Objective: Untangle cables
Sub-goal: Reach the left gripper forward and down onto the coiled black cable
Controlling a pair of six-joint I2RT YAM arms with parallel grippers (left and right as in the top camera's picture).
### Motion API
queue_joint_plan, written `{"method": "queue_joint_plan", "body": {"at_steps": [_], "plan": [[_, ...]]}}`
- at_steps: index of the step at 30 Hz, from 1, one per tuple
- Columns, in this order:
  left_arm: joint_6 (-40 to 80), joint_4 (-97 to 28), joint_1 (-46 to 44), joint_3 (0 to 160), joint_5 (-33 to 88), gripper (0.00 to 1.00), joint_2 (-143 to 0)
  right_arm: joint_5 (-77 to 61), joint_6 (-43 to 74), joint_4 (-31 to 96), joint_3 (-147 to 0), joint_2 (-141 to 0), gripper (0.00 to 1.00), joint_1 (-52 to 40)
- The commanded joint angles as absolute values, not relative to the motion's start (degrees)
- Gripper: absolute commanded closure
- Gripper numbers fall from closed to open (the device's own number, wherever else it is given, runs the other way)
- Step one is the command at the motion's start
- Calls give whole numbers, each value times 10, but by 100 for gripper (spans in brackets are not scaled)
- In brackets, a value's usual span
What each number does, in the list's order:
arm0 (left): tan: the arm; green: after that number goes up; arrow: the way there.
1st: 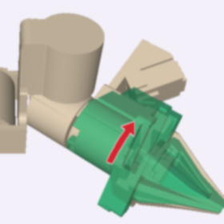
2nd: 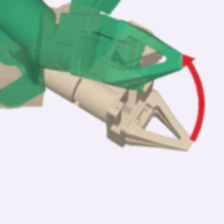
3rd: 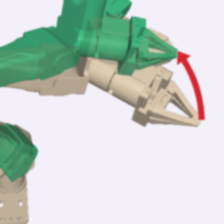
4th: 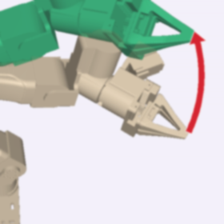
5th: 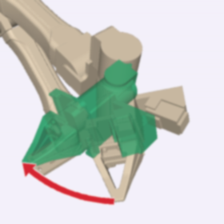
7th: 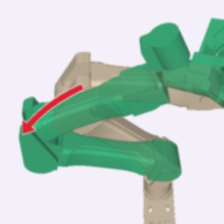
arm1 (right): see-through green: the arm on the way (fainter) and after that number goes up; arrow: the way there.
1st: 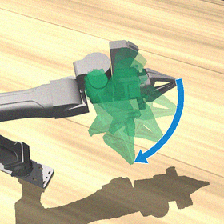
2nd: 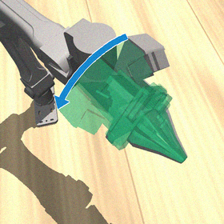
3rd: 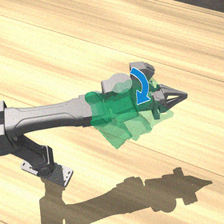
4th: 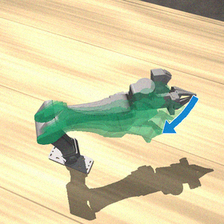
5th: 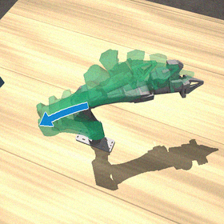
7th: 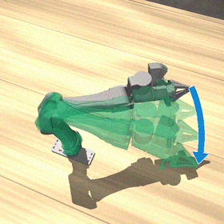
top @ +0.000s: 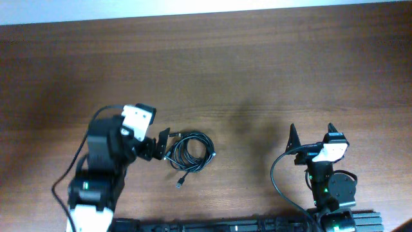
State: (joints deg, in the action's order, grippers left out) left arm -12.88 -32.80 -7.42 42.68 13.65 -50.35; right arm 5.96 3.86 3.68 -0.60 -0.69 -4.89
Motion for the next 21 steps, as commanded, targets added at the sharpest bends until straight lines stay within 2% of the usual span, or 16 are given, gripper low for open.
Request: {"method": "queue_joint_plan", "body": {"at_steps": [1,10,21], "plan": [[-185,-374,-78,511,176,1,-590,58,34,42,-3,-3,1,-44],[-327,-493,-149,669,167,1,-767,58,34,42,-3,-3,1,-44],[-363,-547,-251,709,82,1,-931,58,34,42,-3,-3,1,-44]]}}
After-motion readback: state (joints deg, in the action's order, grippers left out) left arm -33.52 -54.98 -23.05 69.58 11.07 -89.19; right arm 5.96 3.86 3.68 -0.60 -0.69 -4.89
